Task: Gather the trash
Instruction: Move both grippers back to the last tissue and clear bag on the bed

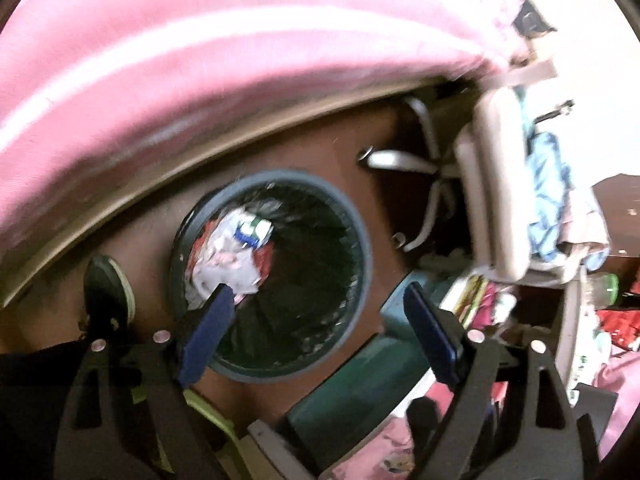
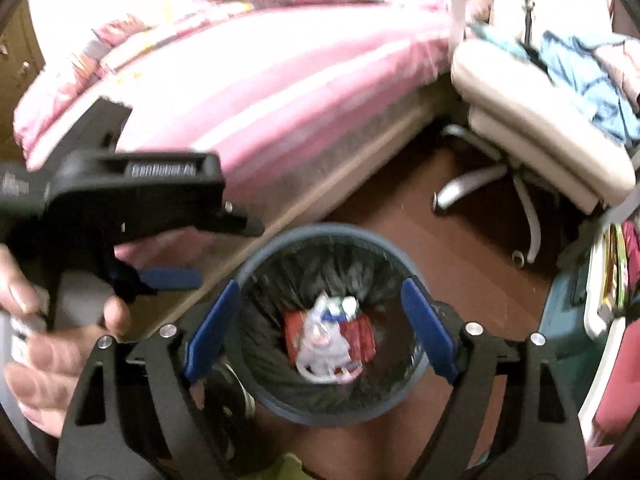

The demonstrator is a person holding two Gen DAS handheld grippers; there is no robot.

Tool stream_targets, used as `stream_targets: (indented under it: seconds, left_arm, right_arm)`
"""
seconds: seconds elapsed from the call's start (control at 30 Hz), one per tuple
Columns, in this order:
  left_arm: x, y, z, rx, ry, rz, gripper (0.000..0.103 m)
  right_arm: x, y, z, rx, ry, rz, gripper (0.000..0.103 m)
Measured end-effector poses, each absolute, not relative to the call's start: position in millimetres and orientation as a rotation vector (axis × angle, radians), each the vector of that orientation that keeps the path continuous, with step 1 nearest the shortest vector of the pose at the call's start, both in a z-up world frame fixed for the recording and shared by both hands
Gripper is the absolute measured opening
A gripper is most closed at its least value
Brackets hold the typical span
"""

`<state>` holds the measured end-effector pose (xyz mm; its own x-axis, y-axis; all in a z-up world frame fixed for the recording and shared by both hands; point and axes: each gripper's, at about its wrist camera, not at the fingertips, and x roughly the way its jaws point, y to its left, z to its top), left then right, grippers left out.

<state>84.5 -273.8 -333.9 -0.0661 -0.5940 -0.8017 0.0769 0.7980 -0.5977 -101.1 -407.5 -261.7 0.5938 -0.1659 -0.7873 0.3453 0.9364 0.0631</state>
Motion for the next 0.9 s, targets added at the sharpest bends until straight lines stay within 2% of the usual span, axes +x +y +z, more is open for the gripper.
stream_targets:
  seconds: [0.27,0.47,0.67,0.9]
  left_arm:
    - [79,-237,-277,-0.516,1.356,-0.618,0.086]
    - [79,-166,-225,-0.735,1.200,-0.657,0.089]
    - [91,-103,-179,-0.700,1.059,-0.571,0.089]
    - [128,-28,-173,-0.595,1.000,-0.404,0.089]
  right_arm:
    - [-87,-368,-190,0.142,0.773,-0.235,0.090]
    - [-74,-327,-155,0.098,0.704,-0.170,0.092]
    - [-51,-284,-133,0.078,0.666,-0.091,0.093]
    - [1,-232,-119,0.078,0.646,0.008,0.093]
